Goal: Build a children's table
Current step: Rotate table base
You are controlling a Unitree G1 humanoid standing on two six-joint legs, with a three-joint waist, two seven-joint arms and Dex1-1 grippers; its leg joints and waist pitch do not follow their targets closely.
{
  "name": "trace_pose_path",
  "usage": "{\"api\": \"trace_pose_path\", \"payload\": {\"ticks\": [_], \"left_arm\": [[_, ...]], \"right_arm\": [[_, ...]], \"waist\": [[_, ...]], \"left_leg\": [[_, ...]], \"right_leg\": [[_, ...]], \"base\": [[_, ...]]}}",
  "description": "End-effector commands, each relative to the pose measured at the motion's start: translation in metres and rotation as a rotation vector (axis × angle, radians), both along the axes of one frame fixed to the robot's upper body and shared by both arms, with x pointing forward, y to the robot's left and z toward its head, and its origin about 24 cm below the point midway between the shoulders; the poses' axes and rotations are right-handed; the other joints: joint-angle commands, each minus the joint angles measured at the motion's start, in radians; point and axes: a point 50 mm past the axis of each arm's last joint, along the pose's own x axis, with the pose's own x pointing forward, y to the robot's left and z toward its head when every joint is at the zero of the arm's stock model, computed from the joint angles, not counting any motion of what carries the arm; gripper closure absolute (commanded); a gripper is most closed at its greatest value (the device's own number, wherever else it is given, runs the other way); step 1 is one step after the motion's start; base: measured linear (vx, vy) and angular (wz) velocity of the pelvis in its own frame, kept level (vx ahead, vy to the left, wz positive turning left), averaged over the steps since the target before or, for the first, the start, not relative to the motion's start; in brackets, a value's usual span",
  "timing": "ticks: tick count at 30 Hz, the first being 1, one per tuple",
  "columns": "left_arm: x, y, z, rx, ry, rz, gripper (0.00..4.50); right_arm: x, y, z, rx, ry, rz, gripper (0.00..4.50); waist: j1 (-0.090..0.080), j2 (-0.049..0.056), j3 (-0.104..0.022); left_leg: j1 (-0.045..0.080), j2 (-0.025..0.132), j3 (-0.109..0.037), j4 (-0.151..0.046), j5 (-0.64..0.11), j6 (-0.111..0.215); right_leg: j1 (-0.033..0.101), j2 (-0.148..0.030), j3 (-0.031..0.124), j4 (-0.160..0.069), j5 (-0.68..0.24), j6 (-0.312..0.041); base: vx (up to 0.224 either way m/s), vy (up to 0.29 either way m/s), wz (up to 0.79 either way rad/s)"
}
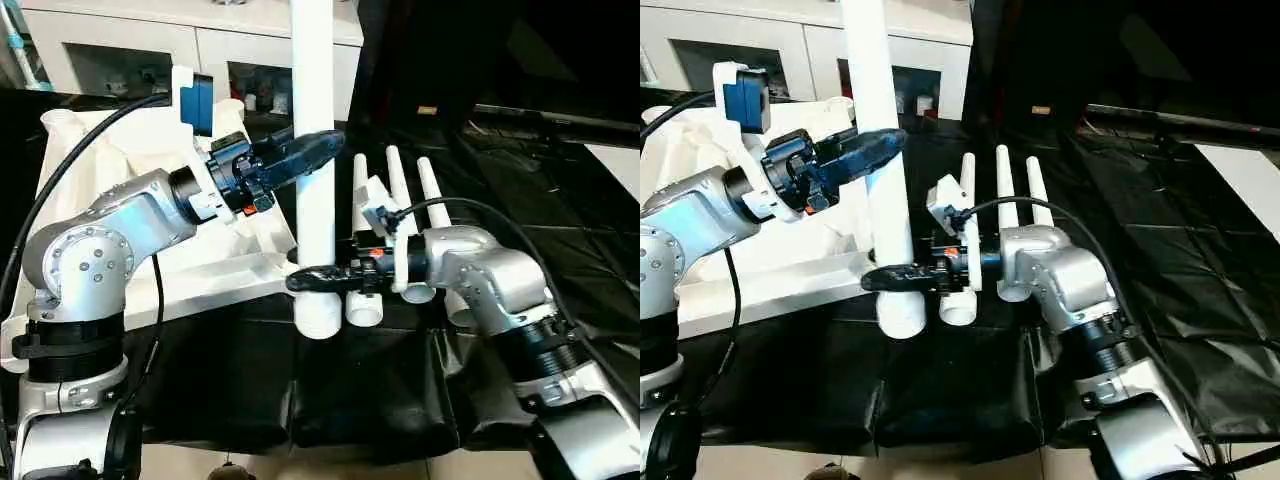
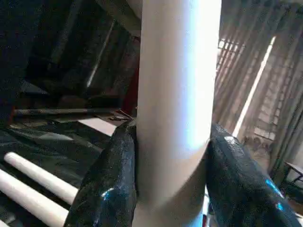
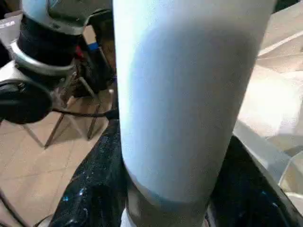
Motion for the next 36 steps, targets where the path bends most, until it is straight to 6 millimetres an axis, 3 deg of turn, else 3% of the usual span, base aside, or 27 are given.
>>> {"api": "trace_pose_path", "payload": {"ticks": [1,5,9,12,18,36], "left_arm": [[0.003,-0.003,0.007,0.030,-0.061,0.048,2.75],[0.009,-0.006,0.003,0.121,-0.108,0.165,2.77],[0.009,-0.012,0.007,0.119,-0.141,0.203,2.77],[0.005,-0.017,0.010,0.124,-0.191,0.196,2.77],[0.006,-0.017,0.011,0.150,-0.216,0.209,2.77],[0.014,-0.015,0.009,0.241,-0.236,0.328,2.77]], "right_arm": [[0.007,-0.002,0.005,-0.013,-0.028,-0.067,1.91],[0.021,0.006,0.005,-0.032,-0.114,-0.241,1.56],[0.026,0.011,0.003,-0.020,-0.094,-0.317,1.53],[0.026,0.016,0.003,-0.009,-0.087,-0.323,1.53],[0.027,0.017,0.000,-0.045,-0.097,-0.319,1.53],[0.029,0.010,-0.009,-0.096,-0.128,-0.356,1.53]], "waist": [[0.003,0.018,-0.072],[0.001,0.020,-0.072],[-0.001,0.017,-0.073],[-0.001,0.012,-0.074],[-0.003,0.012,-0.071],[-0.003,0.016,-0.073]], "left_leg": [[0.014,0.051,-0.018,-0.064,-0.126,-0.032],[0.017,0.052,-0.017,-0.066,-0.134,-0.052],[0.014,0.050,-0.017,-0.066,-0.122,-0.058],[0.013,0.050,-0.016,-0.065,-0.112,-0.049],[0.014,0.050,-0.015,-0.067,-0.134,-0.050],[0.014,0.050,-0.015,-0.064,-0.128,-0.048]], "right_leg": [[0.050,-0.088,0.057,-0.067,-0.110,-0.171],[0.046,-0.090,0.058,-0.067,-0.126,-0.157],[0.050,-0.088,0.058,-0.062,-0.089,-0.165],[0.052,-0.088,0.058,-0.061,-0.068,-0.164],[0.049,-0.088,0.059,-0.066,-0.116,-0.148],[0.049,-0.087,0.059,-0.062,-0.097,-0.153]], "base": [[0.000,0.000,0.00],[0.000,0.000,0.00],[0.000,0.000,0.00],[0.000,0.000,0.00],[0.000,0.000,0.00],[0.000,0.000,0.00]]}}
